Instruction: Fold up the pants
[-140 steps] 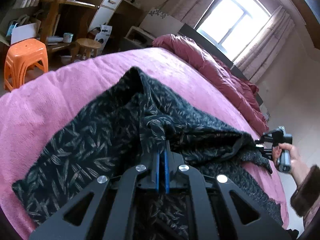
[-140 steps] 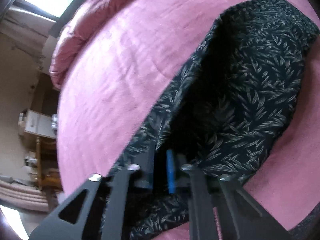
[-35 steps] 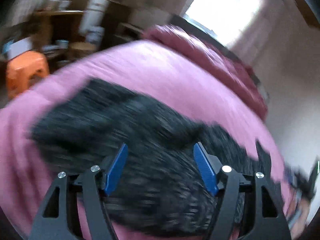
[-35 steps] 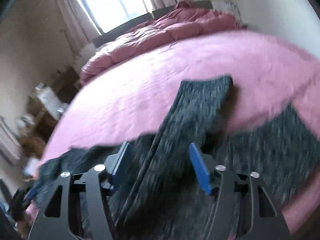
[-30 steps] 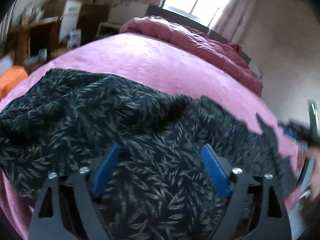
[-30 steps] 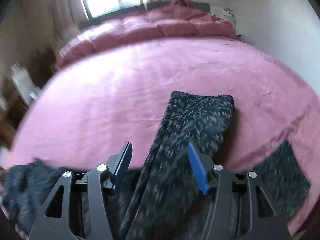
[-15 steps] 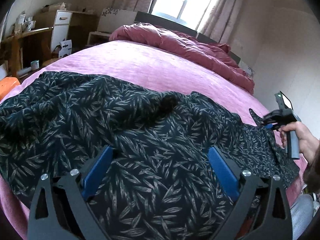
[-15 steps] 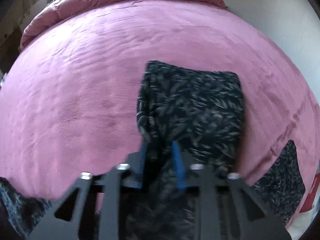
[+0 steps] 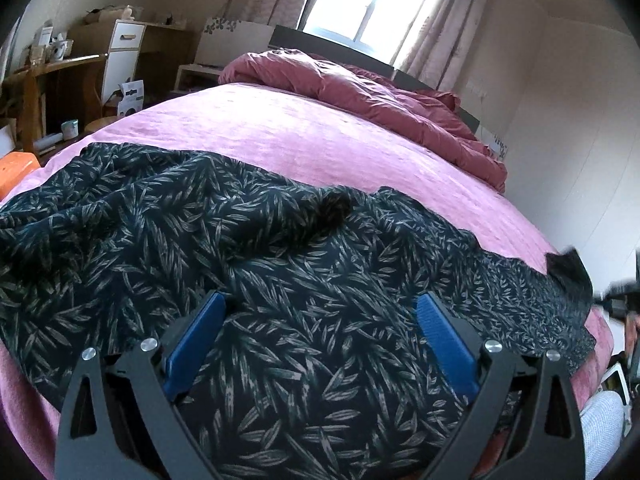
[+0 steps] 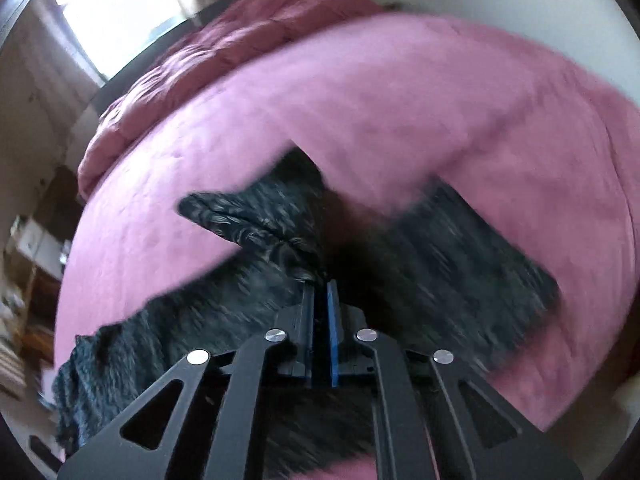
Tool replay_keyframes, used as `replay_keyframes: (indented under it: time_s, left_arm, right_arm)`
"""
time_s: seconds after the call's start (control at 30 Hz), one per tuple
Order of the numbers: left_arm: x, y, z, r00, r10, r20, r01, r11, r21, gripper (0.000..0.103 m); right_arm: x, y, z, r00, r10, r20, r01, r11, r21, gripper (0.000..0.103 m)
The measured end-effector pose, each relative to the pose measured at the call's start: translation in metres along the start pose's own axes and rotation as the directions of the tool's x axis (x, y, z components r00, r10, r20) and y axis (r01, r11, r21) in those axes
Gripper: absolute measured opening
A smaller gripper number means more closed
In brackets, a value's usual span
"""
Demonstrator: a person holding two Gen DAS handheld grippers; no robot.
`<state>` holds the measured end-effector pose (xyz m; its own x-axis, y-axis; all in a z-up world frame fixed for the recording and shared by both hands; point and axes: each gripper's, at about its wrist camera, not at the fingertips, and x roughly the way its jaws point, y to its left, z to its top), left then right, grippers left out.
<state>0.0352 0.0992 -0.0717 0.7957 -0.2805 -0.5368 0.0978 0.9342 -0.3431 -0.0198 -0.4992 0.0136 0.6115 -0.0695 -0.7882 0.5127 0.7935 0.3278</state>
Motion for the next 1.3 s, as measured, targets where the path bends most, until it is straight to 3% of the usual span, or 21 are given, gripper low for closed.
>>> replay_keyframes:
  time_s: [0.13,0.27,0.3,0.33,0.37,0.4,0.47,0.6,0.77,0.93,1.03,1.07,1.13,1.2,1.23,1.3]
  left_arm:
    - [-0.006,-0.007,-0.002,1.000,-0.017,0.013,0.017,1.000,0.012,0.097]
    - [-0.013,-0.031,-0.008,0.996,-0.088,-0.005,0.088,0.992,0.087,0.097]
    - [-0.013,-0.041,-0.011,0.993,-0.116,-0.013,0.117,0.987,0.113,0.097]
    - [-0.014,-0.054,-0.013,0.988,-0.150,-0.032,0.153,0.977,0.149,0.097]
    - [-0.013,-0.067,-0.015,0.983,-0.177,-0.054,0.184,0.966,0.183,0.097]
    - [-0.012,-0.080,-0.017,0.977,-0.201,-0.073,0.212,0.953,0.218,0.097]
    - [-0.010,-0.110,-0.023,0.965,-0.237,-0.111,0.260,0.915,0.307,0.097]
    - [0.001,-0.164,-0.031,0.949,-0.261,-0.175,0.313,0.838,0.446,0.097]
    - [0.022,-0.219,-0.043,0.935,-0.241,-0.261,0.351,0.739,0.575,0.096]
    - [0.028,-0.249,-0.051,0.924,-0.224,-0.312,0.377,0.680,0.629,0.096]
    - [0.032,-0.261,-0.055,0.909,-0.219,-0.354,0.407,0.650,0.642,0.091]
    - [0.034,-0.265,-0.059,0.904,-0.214,-0.369,0.416,0.634,0.652,0.088]
    - [0.038,-0.270,-0.066,0.894,-0.204,-0.399,0.436,0.607,0.665,0.074]
    - [0.045,-0.274,-0.072,0.888,-0.186,-0.422,0.443,0.594,0.671,0.047]
    - [0.047,-0.276,-0.074,0.888,-0.176,-0.425,0.441,0.587,0.679,0.041]
    - [0.050,-0.280,-0.075,0.889,-0.168,-0.426,0.439,0.575,0.690,0.013]
  right_arm:
    - [0.016,-0.059,-0.021,0.996,0.066,-0.064,-0.057,0.989,0.137,0.001]
    - [0.016,-0.069,-0.030,0.989,0.147,0.019,-0.148,0.982,0.113,0.002]
    - [0.014,-0.069,-0.029,0.988,0.152,0.043,-0.155,0.982,0.104,0.012]
    - [0.012,-0.068,-0.026,0.985,0.153,0.074,-0.159,0.983,0.090,0.042]
    - [0.010,-0.065,-0.022,0.984,0.145,0.100,-0.154,0.984,0.089,0.059]
    - [0.011,-0.066,-0.019,0.981,0.153,0.118,-0.165,0.981,0.098,0.070]
    - [0.019,-0.069,-0.010,0.970,0.217,0.106,-0.230,0.963,0.141,0.065]
    - [0.040,-0.073,0.004,0.964,0.251,0.092,-0.265,0.937,0.227,0.044]
    - [0.055,-0.090,0.015,0.960,0.252,0.125,-0.278,0.914,0.295,0.043]
    - [0.062,-0.102,0.023,0.954,0.268,0.138,-0.299,0.892,0.339,0.043]
    - [0.066,-0.101,0.026,0.957,0.262,0.125,-0.288,0.906,0.310,0.042]
    - [0.068,-0.100,0.028,0.959,0.257,0.122,-0.282,0.913,0.294,0.037]
    - [0.068,-0.097,0.030,0.971,0.217,0.102,-0.236,0.936,0.259,0.017]
    - [0.070,-0.093,0.032,0.979,0.185,0.085,-0.201,0.951,0.237,0.006]
    - [0.070,-0.093,0.034,0.981,0.177,0.083,-0.192,0.954,0.232,0.003]
    - [0.061,-0.093,0.037,0.978,0.182,0.098,-0.200,0.954,0.225,0.002]
